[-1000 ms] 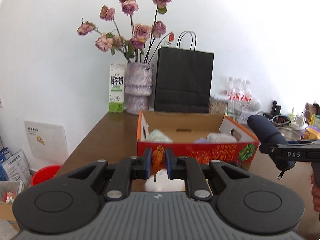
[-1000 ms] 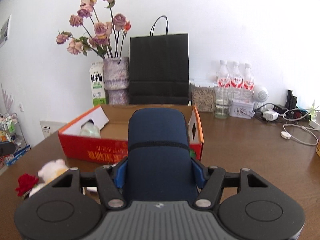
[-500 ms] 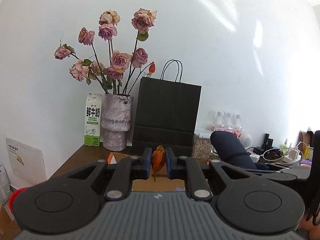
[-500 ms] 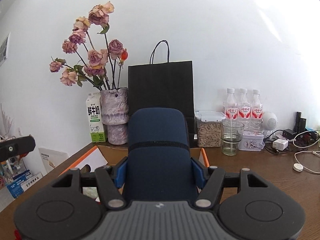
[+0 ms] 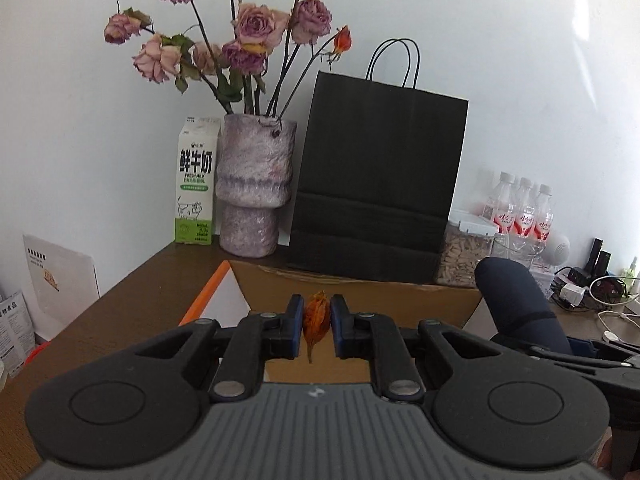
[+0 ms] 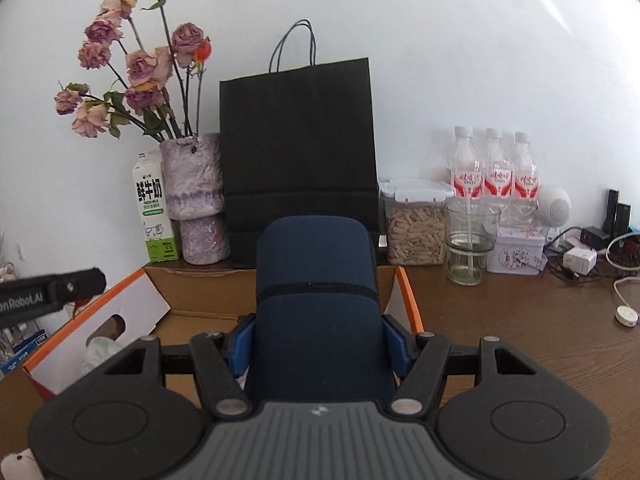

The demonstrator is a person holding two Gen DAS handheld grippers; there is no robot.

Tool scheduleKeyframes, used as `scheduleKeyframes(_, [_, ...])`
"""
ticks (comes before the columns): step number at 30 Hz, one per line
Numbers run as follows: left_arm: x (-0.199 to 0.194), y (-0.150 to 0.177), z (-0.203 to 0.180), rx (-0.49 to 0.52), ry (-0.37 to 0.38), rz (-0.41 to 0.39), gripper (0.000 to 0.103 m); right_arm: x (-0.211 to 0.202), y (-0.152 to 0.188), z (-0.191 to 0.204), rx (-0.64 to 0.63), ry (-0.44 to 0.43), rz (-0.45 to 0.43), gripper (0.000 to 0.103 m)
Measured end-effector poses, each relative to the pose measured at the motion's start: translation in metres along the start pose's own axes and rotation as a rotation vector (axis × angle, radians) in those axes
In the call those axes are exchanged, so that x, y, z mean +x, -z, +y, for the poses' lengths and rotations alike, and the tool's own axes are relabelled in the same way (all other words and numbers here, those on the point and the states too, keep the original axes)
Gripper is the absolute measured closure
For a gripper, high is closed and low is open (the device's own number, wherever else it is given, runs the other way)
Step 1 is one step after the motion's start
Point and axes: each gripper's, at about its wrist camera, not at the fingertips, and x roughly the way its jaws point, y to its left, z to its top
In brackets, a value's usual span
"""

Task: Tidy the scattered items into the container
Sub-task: 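Carry the orange flower and navy pouch over the cardboard box, then lower both items into the box and open both tools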

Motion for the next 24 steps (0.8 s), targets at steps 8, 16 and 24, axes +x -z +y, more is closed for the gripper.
scheduleKeyframes(8, [0.003, 0.004, 0.003, 0.0, -0.007, 0.01, 0.088, 0.017, 0.012, 0.003, 0.025, -0.007, 0.101, 0.04])
scheduleKeyframes(16, [0.008, 0.005, 0.006, -0.016, -0.005, 0.04, 0.088, 0.018, 0.015, 0.003, 0.069, -0.07, 0.108, 0.04])
scheduleKeyframes(24, [0.008, 0.005, 0.004, -0.007, -0.004, 0.045, 0.088, 0.017, 0.014, 0.002, 0.068, -0.043, 0.102, 0.04])
